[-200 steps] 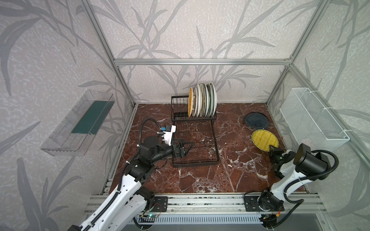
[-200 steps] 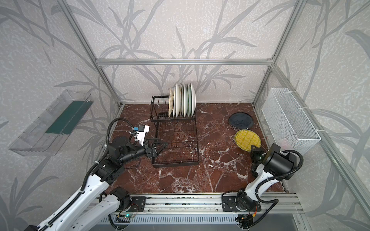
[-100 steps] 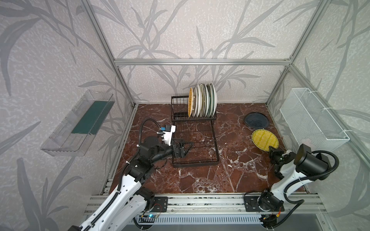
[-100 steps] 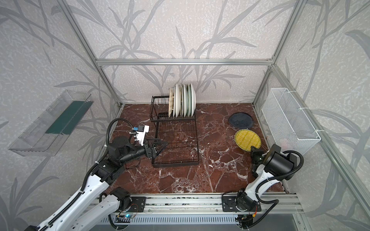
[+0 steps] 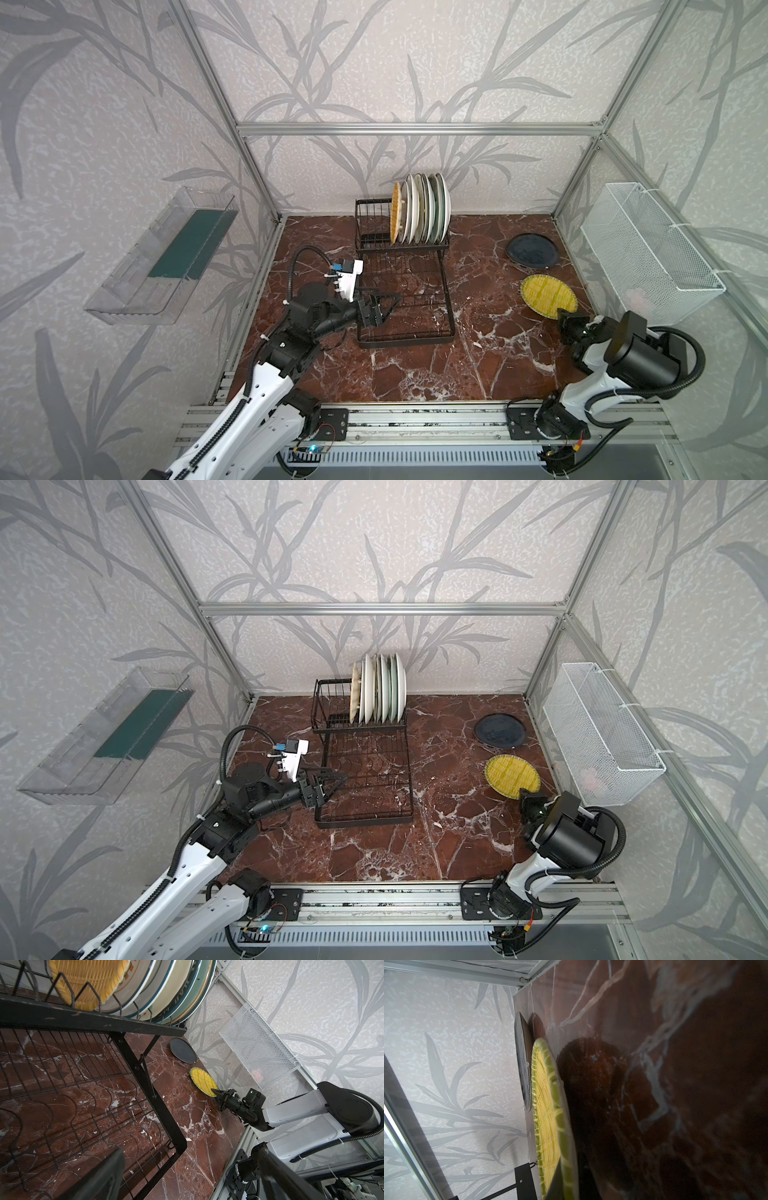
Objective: Load plates into a dish rack
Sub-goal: Pick up the plate from the middle-right of the table.
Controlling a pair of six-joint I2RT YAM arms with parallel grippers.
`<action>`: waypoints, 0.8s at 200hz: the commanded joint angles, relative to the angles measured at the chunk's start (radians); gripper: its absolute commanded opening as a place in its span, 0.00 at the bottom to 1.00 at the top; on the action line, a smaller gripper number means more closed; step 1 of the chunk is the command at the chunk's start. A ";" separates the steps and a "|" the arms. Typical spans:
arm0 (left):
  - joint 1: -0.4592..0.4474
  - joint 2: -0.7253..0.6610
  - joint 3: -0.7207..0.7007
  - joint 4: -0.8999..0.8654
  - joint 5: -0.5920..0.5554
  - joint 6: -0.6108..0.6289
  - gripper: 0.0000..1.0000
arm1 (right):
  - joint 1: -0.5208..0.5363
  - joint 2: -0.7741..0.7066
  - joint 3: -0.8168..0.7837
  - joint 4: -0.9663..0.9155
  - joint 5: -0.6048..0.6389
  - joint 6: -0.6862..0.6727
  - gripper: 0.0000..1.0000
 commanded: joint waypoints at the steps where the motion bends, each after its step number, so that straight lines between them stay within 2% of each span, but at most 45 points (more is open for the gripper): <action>1: 0.006 0.001 -0.011 0.013 -0.009 -0.006 0.99 | 0.011 -0.118 0.014 -0.246 -0.015 -0.084 0.00; 58: 0.008 0.000 -0.010 0.004 -0.026 0.007 0.99 | 0.075 -0.437 0.082 -0.595 -0.010 -0.160 0.00; 96: 0.008 -0.008 -0.010 0.001 -0.050 0.017 0.99 | 0.189 -0.593 0.150 -0.762 0.033 -0.166 0.00; 122: 0.008 -0.003 -0.012 0.005 -0.068 0.018 0.99 | 0.272 -0.651 0.219 -0.859 0.069 -0.188 0.00; 146: 0.009 -0.006 -0.014 0.013 -0.086 0.028 0.99 | 0.332 -0.659 0.270 -0.890 0.061 -0.171 0.00; 160: 0.006 -0.007 -0.022 0.030 -0.111 0.025 0.99 | 0.378 -0.659 0.326 -0.974 0.097 -0.186 0.00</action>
